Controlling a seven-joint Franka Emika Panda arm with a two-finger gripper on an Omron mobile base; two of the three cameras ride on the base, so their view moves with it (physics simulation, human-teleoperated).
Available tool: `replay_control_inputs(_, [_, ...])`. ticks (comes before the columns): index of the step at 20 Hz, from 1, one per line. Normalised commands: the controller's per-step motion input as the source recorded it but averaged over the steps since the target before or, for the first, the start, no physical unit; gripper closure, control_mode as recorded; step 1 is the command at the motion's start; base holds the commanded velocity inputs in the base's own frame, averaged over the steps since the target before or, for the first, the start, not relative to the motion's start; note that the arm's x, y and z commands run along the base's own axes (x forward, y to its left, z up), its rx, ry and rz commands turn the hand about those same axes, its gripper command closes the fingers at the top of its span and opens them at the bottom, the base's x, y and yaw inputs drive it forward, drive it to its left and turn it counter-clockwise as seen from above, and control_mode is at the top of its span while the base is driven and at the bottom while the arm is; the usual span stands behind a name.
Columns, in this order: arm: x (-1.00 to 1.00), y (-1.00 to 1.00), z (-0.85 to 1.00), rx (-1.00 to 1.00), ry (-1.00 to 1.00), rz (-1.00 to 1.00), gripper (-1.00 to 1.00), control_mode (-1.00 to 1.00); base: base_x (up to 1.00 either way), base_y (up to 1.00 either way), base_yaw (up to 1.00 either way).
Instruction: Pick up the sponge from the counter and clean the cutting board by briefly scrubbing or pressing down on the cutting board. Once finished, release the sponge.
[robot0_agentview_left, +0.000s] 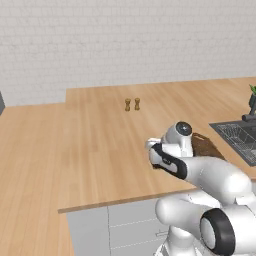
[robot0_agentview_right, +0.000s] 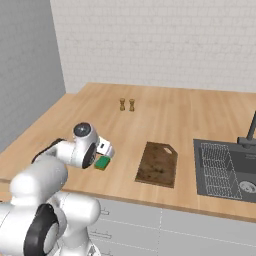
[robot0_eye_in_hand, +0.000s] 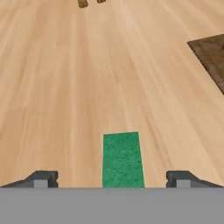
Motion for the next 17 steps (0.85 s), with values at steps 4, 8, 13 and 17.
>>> replay_control_inputs(4, [-0.78, 0.00, 1.00, 0.10, -0.01, 0.05, -1.00, -1.00, 0.00, 0.00, 0.00])
replay_control_inputs(8, [-0.75, 0.00, 1.00, 0.07, 0.00, 0.09, -1.00, -1.00, 0.00, 0.00, 0.00])
replay_control_inputs(13, [-0.94, 0.00, 1.00, 0.07, 0.00, 0.04, -1.00, -1.00, 0.00, 0.00, 0.00])
replay_control_inputs(17, [-0.66, 0.09, 0.99, -0.07, 0.00, 0.00, -1.00, -1.00, 0.00, 0.00, 0.00])
